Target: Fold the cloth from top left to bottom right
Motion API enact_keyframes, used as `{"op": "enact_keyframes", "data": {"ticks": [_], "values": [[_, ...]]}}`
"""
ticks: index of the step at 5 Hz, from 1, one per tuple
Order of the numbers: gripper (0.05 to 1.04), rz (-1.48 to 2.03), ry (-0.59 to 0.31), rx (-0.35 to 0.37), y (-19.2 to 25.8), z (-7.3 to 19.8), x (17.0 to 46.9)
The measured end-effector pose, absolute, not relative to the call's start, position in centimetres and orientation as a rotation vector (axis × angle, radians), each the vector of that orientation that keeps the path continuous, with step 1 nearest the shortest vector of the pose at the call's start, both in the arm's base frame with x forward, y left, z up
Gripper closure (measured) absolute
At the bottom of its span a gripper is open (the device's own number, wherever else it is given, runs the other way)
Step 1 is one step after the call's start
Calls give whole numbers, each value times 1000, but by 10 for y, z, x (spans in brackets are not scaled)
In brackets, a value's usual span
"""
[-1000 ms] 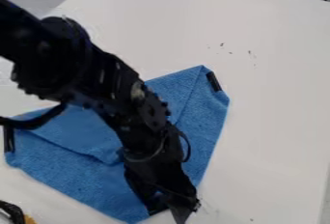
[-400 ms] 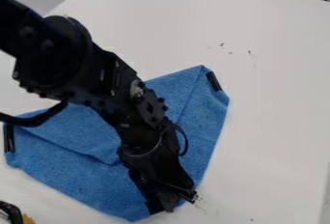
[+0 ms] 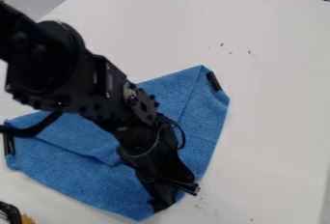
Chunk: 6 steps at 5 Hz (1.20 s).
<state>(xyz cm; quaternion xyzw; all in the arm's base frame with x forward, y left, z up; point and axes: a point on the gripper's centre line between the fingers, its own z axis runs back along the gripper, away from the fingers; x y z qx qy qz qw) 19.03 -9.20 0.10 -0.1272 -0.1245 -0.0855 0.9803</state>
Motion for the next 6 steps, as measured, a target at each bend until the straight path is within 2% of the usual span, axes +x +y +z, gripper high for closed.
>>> {"op": "enact_keyframes", "data": {"ticks": [1,2,3,4,5,6], "values": [[948,-190,-253,-248,-92,1,191],[1006,-225,-102,-174,-93,8,181],[1028,-288,-22,-157,-81,33,195],[1030,-387,7,-172,-54,40,229],[1030,-416,-16,-180,-33,47,248],[1007,-373,-4,-175,-31,42,234]]}}
